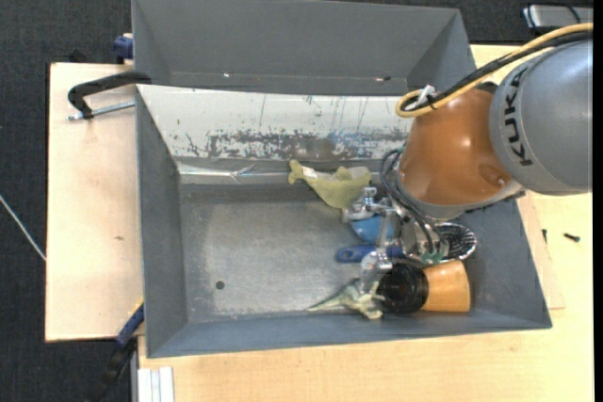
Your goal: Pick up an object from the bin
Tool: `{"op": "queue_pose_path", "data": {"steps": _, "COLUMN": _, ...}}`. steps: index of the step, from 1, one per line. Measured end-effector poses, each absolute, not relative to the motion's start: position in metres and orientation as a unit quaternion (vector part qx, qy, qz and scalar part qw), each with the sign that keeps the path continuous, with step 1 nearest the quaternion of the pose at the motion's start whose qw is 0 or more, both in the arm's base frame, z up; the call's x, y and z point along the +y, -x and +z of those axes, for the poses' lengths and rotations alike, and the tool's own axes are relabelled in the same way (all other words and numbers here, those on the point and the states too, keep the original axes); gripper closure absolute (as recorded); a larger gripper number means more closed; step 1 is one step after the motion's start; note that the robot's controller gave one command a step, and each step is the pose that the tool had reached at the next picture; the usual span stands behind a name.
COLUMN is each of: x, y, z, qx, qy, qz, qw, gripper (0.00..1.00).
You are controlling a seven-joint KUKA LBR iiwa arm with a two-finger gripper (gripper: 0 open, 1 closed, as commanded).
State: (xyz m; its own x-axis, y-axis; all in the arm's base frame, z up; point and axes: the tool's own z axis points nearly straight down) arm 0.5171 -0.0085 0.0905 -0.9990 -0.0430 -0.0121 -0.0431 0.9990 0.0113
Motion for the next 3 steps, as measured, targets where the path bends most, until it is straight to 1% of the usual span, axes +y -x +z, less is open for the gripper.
{"op": "queue_pose_path", "data": {"steps": 1, "x": -0.008, "y": -0.518, "z": 0.09, "qx": 1.0, "qy": 0.022, "qz": 0.007, "qw": 0.006, "gripper": 1.0}}
{"op": "queue_pose_path", "data": {"steps": 2, "x": -0.004, "y": -0.51, "z": 0.204, "qx": 1.0, "qy": 0.019, "qz": 0.0, "qw": 0.007, "gripper": 1.0}}
{"op": "queue_pose_path", "data": {"steps": 3, "x": -0.004, "y": -0.508, "z": 0.199, "qx": 1.0, "qy": 0.018, "qz": 0.0, "qw": 0.002, "gripper": 0.0}}
